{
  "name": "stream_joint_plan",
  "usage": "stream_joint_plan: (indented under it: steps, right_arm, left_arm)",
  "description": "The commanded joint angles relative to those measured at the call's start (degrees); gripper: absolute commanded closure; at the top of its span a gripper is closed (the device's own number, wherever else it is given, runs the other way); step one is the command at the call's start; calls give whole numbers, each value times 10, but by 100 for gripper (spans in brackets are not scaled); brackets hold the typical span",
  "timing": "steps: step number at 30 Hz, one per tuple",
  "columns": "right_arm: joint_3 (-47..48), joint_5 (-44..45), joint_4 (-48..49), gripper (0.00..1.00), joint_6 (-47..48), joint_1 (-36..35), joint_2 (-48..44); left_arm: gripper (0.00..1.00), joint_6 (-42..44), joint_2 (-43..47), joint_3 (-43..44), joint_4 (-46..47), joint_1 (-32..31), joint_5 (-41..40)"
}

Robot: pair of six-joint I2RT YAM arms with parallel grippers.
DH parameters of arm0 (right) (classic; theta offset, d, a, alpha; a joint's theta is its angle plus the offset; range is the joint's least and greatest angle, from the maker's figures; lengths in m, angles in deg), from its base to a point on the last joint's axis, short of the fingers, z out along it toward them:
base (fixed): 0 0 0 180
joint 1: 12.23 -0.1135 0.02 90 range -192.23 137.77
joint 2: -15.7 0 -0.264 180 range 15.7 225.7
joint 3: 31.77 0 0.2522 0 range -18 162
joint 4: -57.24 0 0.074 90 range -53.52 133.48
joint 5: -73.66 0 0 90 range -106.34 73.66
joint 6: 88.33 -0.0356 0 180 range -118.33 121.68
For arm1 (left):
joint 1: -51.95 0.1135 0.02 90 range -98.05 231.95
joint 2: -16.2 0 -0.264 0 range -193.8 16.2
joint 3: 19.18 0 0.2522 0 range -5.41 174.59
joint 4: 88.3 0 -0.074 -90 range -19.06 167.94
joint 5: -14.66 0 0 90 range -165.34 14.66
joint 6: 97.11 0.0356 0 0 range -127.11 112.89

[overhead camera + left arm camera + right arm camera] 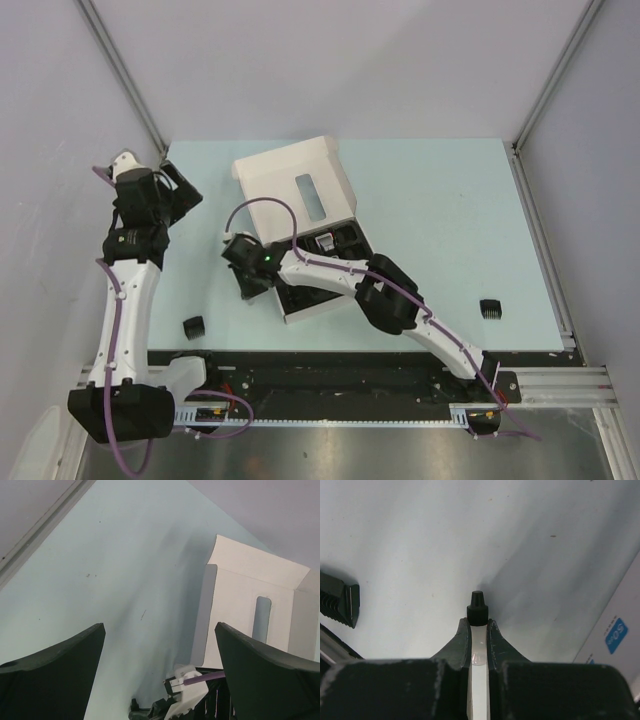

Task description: Sort the hair-cutting tools

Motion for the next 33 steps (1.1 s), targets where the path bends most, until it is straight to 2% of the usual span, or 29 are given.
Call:
stream_joint_plan:
  steps: [1, 8, 18, 23, 33]
  right_arm:
    - [20, -15, -3, 100, -5, 18, -47]
    - [-27, 3, -24, 100, 3, 46, -142]
    - [-208, 0, -12, 100, 5, 95, -285]
    - [-263, -32, -7, 100, -13, 97, -297]
    - [-264, -59, -19, 98, -32, 87, -278]
  left_arm:
    - [2, -4, 6, -12, 12, 4, 19]
    - [2, 4, -8, -30, 16, 4, 48]
    - [3, 8, -1, -84, 25, 4, 75]
    - [2, 16, -5, -131, 34, 4, 108]
    - [2, 17, -7, -186, 66, 4, 141]
